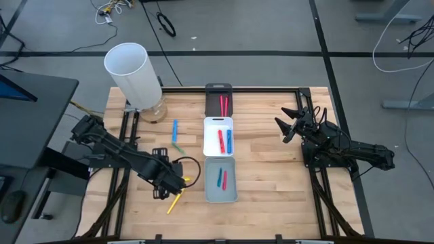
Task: Pick & Place Markers
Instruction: Put the yellow pen into the black bin
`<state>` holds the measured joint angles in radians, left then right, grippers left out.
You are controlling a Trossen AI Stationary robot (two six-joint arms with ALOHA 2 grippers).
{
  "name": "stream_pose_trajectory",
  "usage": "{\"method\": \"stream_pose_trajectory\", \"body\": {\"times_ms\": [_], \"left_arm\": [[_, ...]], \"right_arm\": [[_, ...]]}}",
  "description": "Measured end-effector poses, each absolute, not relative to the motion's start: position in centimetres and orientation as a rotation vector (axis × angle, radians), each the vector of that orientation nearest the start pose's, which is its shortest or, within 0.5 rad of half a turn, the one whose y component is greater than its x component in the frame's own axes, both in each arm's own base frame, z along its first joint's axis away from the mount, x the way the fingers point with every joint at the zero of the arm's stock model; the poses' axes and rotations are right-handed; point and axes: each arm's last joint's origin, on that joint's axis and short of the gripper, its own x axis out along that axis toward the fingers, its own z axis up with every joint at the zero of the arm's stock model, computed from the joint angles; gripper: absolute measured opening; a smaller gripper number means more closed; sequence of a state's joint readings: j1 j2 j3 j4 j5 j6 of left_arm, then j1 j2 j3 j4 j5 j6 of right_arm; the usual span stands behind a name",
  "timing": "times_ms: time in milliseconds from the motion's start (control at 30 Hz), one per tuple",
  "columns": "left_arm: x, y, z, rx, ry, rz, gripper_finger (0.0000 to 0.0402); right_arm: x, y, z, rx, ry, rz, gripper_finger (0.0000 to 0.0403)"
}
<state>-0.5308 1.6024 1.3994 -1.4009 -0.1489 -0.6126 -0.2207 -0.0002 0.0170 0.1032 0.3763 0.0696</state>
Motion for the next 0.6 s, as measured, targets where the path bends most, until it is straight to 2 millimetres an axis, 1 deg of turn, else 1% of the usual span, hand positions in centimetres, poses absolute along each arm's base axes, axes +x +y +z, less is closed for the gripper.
{"method": "stream_pose_trajectory", "body": {"times_ms": [200,300,400,600], "left_arm": [[24.5,-13.8,27.4,0.05,1.509,0.187,0.0227],[24.5,-13.8,26.1,0.048,1.505,0.187,0.0211],[24.5,-13.8,24.7,0.039,1.502,0.182,0.0208],[24.4,-13.7,21.9,0.012,1.492,0.16,0.0218]], "right_arm": [[8.9,-3.1,17.9,0.077,-0.143,-0.592,0.0302],[8.9,-3.1,17.9,0.077,-0.143,-0.592,0.0302],[8.9,-3.1,17.9,0.077,-0.143,-0.592,0.0302],[8.9,-3.1,17.9,0.077,-0.143,-0.591,0.0302]]}}
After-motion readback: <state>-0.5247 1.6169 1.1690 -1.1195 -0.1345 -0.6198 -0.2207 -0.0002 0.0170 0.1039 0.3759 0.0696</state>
